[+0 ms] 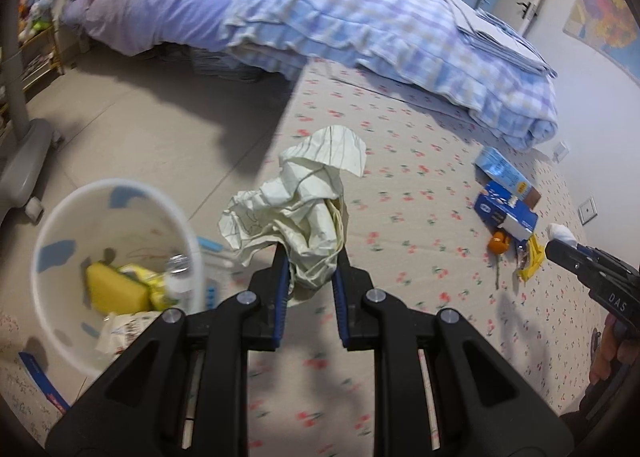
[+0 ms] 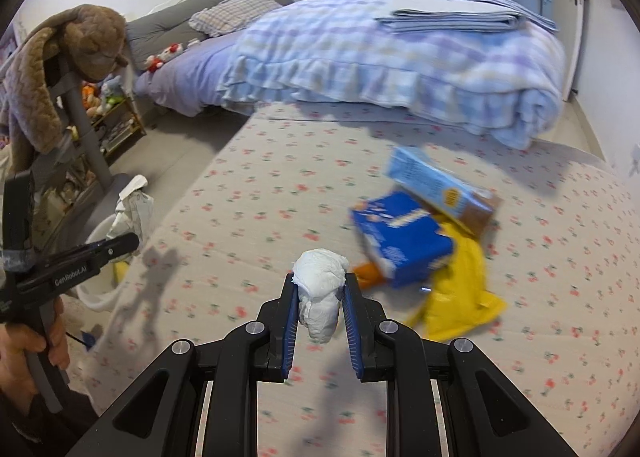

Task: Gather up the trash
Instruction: 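Carry the cloth with the left tool and tissue with the right tool, release into bin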

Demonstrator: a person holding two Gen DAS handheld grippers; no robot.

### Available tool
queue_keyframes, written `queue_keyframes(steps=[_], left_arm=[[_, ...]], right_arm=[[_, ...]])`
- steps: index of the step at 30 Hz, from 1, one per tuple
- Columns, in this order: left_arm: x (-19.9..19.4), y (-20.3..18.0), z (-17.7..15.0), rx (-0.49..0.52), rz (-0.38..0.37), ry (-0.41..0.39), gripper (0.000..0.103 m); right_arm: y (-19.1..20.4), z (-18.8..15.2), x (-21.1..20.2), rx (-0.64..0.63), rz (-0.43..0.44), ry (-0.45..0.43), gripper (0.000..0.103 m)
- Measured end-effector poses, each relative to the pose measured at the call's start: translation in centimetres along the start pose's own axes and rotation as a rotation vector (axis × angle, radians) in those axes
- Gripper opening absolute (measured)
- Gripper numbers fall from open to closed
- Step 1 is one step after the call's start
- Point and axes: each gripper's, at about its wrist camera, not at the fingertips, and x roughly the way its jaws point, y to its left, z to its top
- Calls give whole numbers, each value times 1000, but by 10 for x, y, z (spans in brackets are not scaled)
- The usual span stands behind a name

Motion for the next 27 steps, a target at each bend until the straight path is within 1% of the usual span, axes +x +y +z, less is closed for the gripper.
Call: queue_keyframes(steps=[8, 13, 16, 20, 23, 24, 25, 26, 27], left_arm=[[-21, 65, -12, -96, 61, -9, 22], [-28, 91, -17, -128, 88, -1, 22], [-29, 105, -21, -151, 110, 18, 22], [-28, 123, -23, -191, 120, 42, 23], [-26, 134, -26, -207, 136, 84, 29], [-25, 138, -27, -218, 151, 98, 35], [-25, 143, -28, -235, 171, 113, 44], [-26, 148, -28, -253, 183, 116, 49], [-28, 153, -28, -274, 195, 115, 62]], right_arm=[[58, 8, 16, -68, 44, 7, 22], [93, 10, 25, -110, 71, 14, 22], [109, 10, 30, -130, 81, 20, 22], [131, 12, 39, -149, 95, 27, 22], [148, 13, 47, -163, 112, 35, 22], [153, 14, 49, -167, 118, 39, 22], [161, 15, 53, -173, 126, 43, 22], [166, 16, 56, -177, 131, 46, 22], [175, 16, 61, -184, 142, 50, 22]])
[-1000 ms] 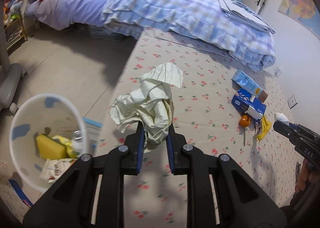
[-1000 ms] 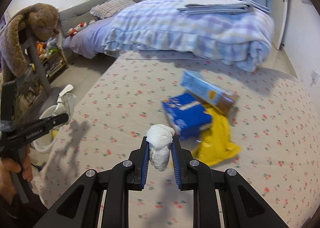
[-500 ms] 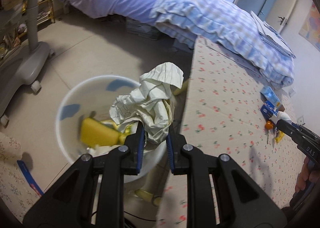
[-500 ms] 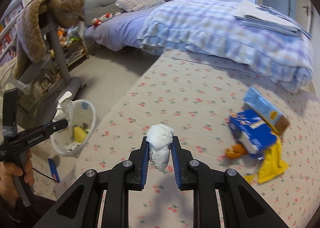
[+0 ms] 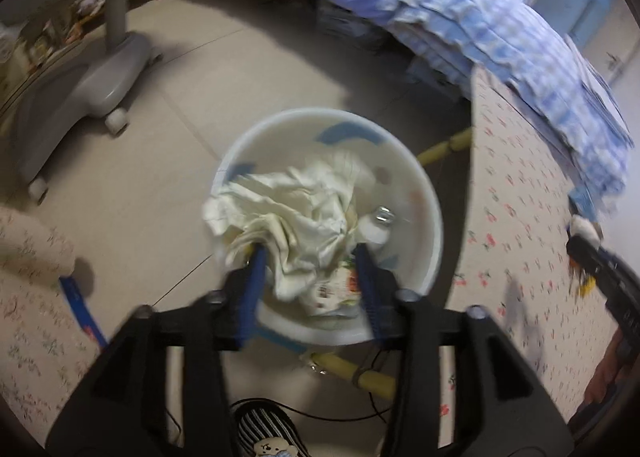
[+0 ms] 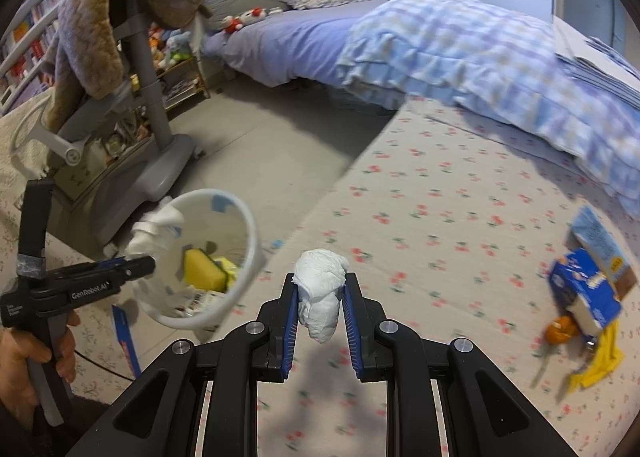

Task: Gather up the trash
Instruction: 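Carry the cloth with the left tool and tissue with the right tool, release into bin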

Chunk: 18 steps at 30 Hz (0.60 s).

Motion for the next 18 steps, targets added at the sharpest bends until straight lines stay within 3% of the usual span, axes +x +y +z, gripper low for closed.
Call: queue_keyframes(steps=[1, 7, 18], left_arm=[[-3, 5, 2, -21, 7, -7, 69], [-16, 20, 6, -18, 63, -39, 77], [-17, 30, 13, -8, 107, -49, 81]], right_arm=[[5, 2, 4, -4, 7, 2, 22], [42, 12, 31, -34, 59, 20, 22], [75, 16, 68, -56, 141, 40, 26]])
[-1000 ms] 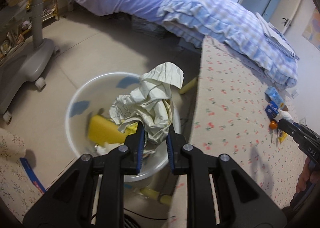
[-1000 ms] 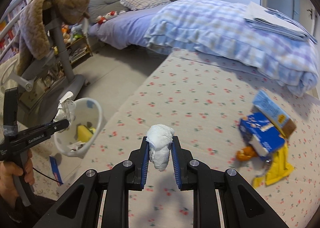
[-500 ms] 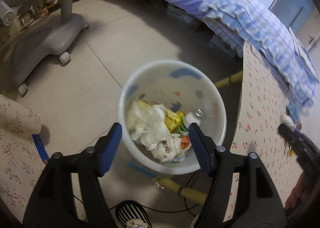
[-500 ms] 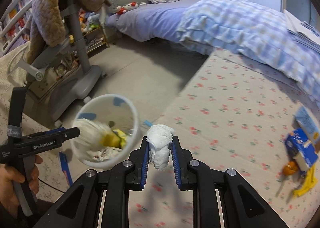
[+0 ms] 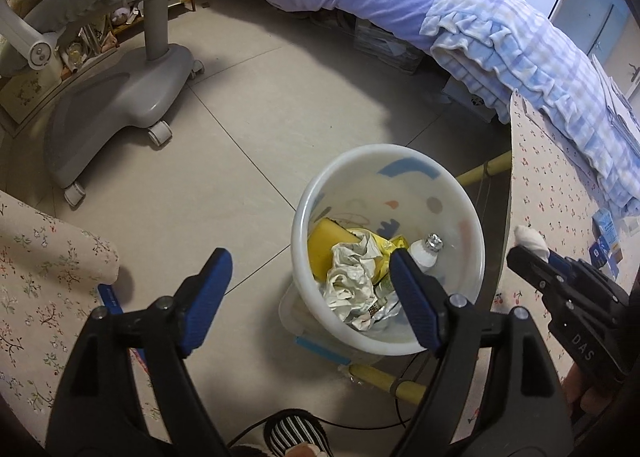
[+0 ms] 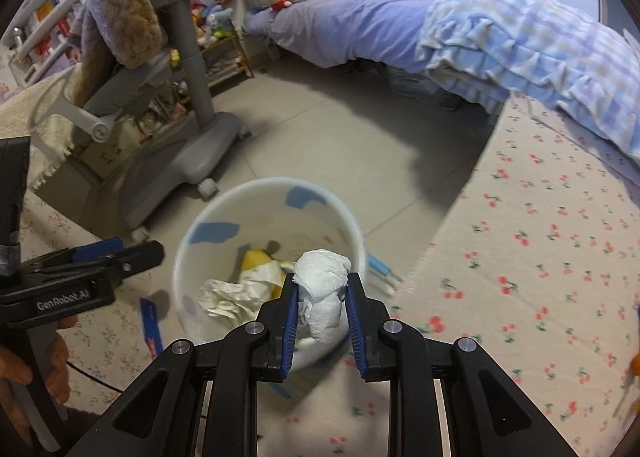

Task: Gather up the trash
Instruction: 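Carry the cloth with the left tool and tissue with the right tool, release into bin, then move both open tools back toward the remaining items on the table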

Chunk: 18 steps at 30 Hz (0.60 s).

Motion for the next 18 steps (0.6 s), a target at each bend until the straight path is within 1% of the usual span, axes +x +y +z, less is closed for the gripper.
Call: queue_keyframes(steps=[1, 2, 3, 4, 5, 10, 15, 18], left_arm=[[0, 0, 0, 0, 2, 2, 81], [0, 0, -1, 1, 4, 3, 81], [0, 1, -1, 1, 5, 4, 81], [0, 1, -1, -2, 3, 5, 82], [0, 1, -1, -3, 2, 5, 82], [-1, -2, -1, 6, 3, 3, 82], [-4, -8, -3, 33, -1, 6, 82], [-6, -15, -4, 54, -7, 6, 85]], right_arm=[[2, 0, 0, 3, 26, -12, 30], [2, 2, 2, 9, 38, -8, 46], [3, 3, 3, 16, 37, -7, 64], [2, 3, 1, 21, 42, -20, 68], [3, 3, -3, 20, 47, -37, 68], [4, 4, -14, -2, 26, -47, 69], [-7, 0, -28, 17, 2, -54, 70], [-16, -2, -39, 39, -20, -64, 71]])
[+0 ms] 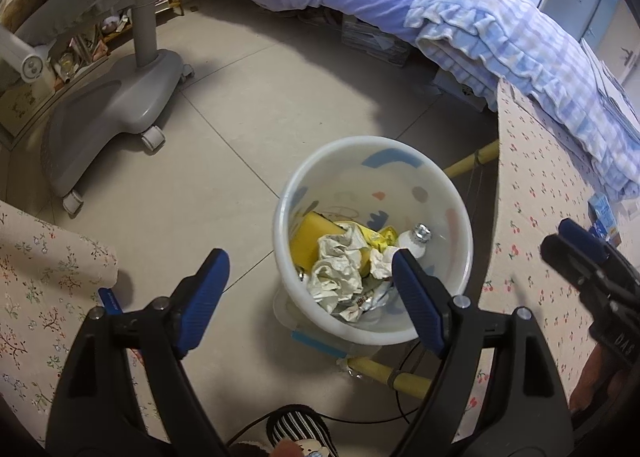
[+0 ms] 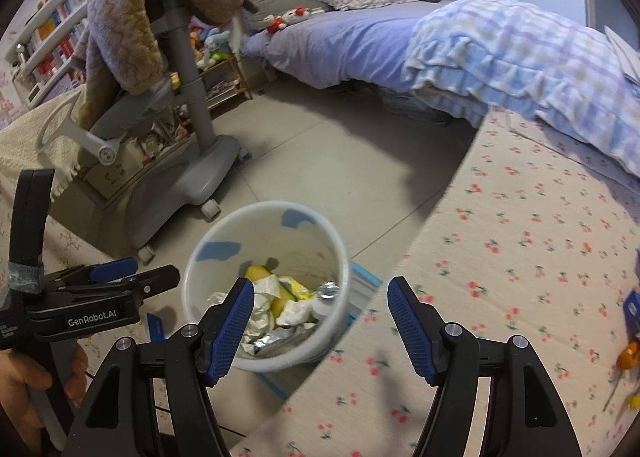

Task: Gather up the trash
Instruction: 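Move both open tools back toward the remaining items on the table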

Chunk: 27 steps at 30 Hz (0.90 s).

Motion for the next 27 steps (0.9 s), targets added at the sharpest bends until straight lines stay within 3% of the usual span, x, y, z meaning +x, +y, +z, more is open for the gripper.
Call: queue_keyframes(steps=[12, 27], left_arm=[[-7, -48, -10, 121, 4, -18, 94], [-2, -121, -16, 209, -48, -15, 97]], right_arm=[[-84, -21, -67, 125, -141, -55, 77], [-197, -71, -131, 277, -294, -49, 78]])
